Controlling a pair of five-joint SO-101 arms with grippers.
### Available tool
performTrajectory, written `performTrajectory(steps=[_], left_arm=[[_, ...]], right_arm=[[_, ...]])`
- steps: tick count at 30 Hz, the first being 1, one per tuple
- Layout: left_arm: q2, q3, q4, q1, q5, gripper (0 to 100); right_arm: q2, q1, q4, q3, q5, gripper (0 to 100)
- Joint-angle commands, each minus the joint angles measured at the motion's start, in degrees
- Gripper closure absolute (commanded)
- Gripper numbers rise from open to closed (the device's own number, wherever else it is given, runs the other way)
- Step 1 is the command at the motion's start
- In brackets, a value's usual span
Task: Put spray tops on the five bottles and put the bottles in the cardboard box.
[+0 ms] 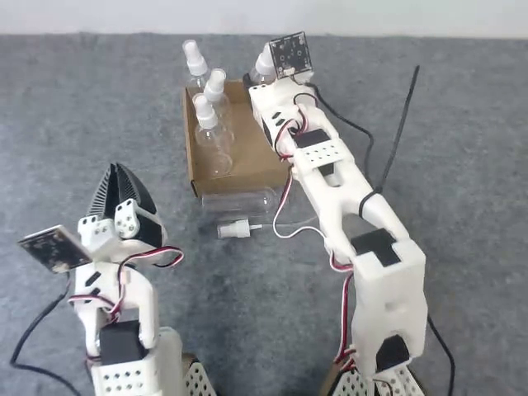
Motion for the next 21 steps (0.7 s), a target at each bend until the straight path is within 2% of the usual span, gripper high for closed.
performTrajectory(steps=[1, 21], left_arm=[[-0.2, -0.7, -1.7, 0.2, 0.2, 98], [-0.2, -0.7, -1.7, 0.2, 0.1, 98]], right_arm=[[-1.1, 0.7, -0.9, -5.3, -1.6, 98.9], [5.0, 0.2, -1.5, -5.5, 1.5, 98.8]])
